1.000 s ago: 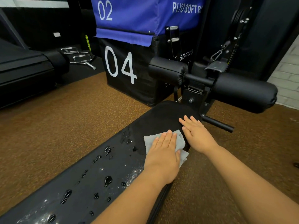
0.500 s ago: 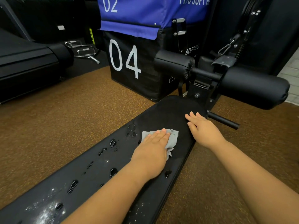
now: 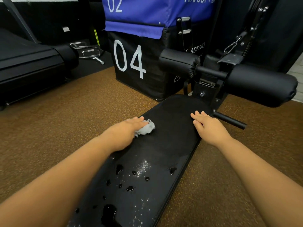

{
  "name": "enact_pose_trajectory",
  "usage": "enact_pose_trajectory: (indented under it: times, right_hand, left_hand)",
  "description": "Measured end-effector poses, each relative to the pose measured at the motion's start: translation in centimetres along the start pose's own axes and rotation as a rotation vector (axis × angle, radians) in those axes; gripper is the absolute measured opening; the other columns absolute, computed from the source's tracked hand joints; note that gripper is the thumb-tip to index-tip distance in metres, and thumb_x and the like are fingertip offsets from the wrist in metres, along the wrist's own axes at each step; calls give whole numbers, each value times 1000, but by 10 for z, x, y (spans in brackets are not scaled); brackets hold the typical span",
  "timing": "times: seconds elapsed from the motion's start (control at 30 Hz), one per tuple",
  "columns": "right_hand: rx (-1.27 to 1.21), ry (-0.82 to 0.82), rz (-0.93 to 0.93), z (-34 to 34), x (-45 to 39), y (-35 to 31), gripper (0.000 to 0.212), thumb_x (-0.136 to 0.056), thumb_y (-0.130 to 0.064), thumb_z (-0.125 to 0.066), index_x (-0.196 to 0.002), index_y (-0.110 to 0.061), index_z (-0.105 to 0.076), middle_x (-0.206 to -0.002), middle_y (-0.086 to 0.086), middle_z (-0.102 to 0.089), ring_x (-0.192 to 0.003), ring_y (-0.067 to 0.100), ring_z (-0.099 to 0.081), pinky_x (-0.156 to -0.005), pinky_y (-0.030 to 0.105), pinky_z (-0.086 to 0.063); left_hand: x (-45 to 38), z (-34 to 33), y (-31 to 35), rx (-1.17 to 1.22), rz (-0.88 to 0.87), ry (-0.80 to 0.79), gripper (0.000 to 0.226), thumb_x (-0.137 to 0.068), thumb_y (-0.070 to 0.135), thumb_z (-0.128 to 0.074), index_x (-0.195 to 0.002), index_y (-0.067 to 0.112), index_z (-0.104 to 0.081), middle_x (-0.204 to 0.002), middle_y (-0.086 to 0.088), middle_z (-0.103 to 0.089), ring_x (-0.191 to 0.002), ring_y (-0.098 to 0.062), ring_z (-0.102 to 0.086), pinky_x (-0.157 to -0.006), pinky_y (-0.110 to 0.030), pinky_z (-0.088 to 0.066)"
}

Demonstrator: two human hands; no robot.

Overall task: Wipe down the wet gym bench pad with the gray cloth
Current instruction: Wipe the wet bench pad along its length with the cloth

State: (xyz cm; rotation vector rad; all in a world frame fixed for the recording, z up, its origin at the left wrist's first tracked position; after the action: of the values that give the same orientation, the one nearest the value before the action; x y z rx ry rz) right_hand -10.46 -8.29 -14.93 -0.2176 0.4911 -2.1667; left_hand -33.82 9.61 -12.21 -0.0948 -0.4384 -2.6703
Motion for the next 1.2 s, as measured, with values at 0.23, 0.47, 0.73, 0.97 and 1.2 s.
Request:
enact_pose_trajectory:
  times: [0.23,0.47,0.73,0.97,1.2]
  right_hand:
    - [-27,36,-8,-3,0,1,42,-102,-24,-36,-144,-24,-37,-155,-4,-29,-146,14,-16,-117,30,-12]
    - [-40,32,-9,-3,0,-1,43,-102,-23,-35,-145,-22,-37,-155,-2,-29,-146,16,-16,-117,32,-13]
    - [-49,-11,-24,0,0,-3,43,-103,-22,-34,-146,-21,-35,-156,-1,-26,-147,16,-13,-118,33,-12]
    - [-59,-2,-32,-2,0,-3,43,-103,-21,-34,-146,-20,-35,-156,0,-26,-147,17,-13,-117,31,-11]
    - [-94,-67,-74,3,2,-25,46,-103,-28,-32,-148,-17,-29,-159,5,-18,-148,24,-8,-118,35,-8]
  left_hand:
    - [17,-8,-6,179,84,88,63,-93,-5,-32,-149,23,-28,-160,3,-18,-147,-10,-14,-114,-16,-3]
    - [46,-14,28,352,42,165,41,-100,8,-36,-139,20,-45,-130,12,-44,-118,-5,-39,-99,-3,-24]
    - [61,-31,58,320,31,180,50,-101,9,-34,-148,26,-31,-139,20,-32,-119,7,-23,-99,-9,-14]
    - [71,-37,78,331,4,172,51,-101,9,-34,-148,28,-30,-154,10,-32,-140,-6,-30,-94,-3,-13]
    - [80,-25,84,504,20,-72,51,-95,26,-44,-137,47,-24,-118,27,-38,-103,5,-44,-92,-14,-32]
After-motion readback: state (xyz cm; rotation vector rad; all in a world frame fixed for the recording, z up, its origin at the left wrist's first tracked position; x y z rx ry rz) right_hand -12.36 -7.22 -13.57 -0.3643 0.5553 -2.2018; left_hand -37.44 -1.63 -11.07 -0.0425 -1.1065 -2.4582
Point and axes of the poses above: each hand's wrist, its own x-axis away from the middle knuckle, its own z-axis out of the back of the hand, y = z × x, the point moved 1 cm from there along -x, towards the middle knuckle
